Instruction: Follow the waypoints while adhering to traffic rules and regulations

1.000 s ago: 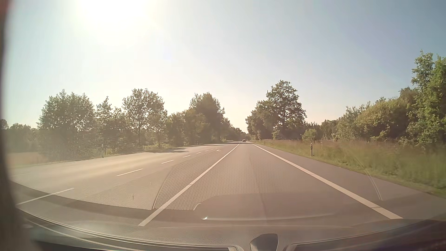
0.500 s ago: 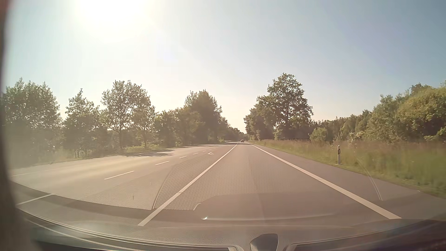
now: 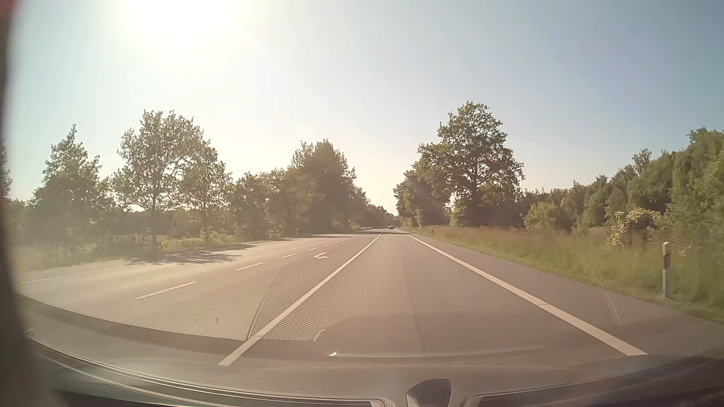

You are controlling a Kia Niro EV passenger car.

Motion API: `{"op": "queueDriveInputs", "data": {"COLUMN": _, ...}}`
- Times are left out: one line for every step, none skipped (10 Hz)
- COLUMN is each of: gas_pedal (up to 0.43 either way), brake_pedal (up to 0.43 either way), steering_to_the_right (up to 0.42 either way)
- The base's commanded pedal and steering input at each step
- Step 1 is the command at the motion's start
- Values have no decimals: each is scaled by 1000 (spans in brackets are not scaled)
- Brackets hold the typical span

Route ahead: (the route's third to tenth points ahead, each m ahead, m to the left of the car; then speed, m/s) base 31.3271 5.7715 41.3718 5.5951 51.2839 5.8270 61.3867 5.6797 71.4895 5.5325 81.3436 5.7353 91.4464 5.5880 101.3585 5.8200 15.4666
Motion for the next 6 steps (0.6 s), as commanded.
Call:
{"op": "queueDriveInputs", "data": {"gas_pedal": 421, "brake_pedal": 6, "steering_to_the_right": 5}}
{"op": "queueDriveInputs", "data": {"gas_pedal": 421, "brake_pedal": 6, "steering_to_the_right": 5}}
{"op": "queueDriveInputs", "data": {"gas_pedal": 421, "brake_pedal": 6, "steering_to_the_right": 5}}
{"op": "queueDriveInputs", "data": {"gas_pedal": 421, "brake_pedal": 6, "steering_to_the_right": 5}}
{"op": "queueDriveInputs", "data": {"gas_pedal": 421, "brake_pedal": 6, "steering_to_the_right": 4}}
{"op": "queueDriveInputs", "data": {"gas_pedal": 421, "brake_pedal": 6, "steering_to_the_right": 3}}
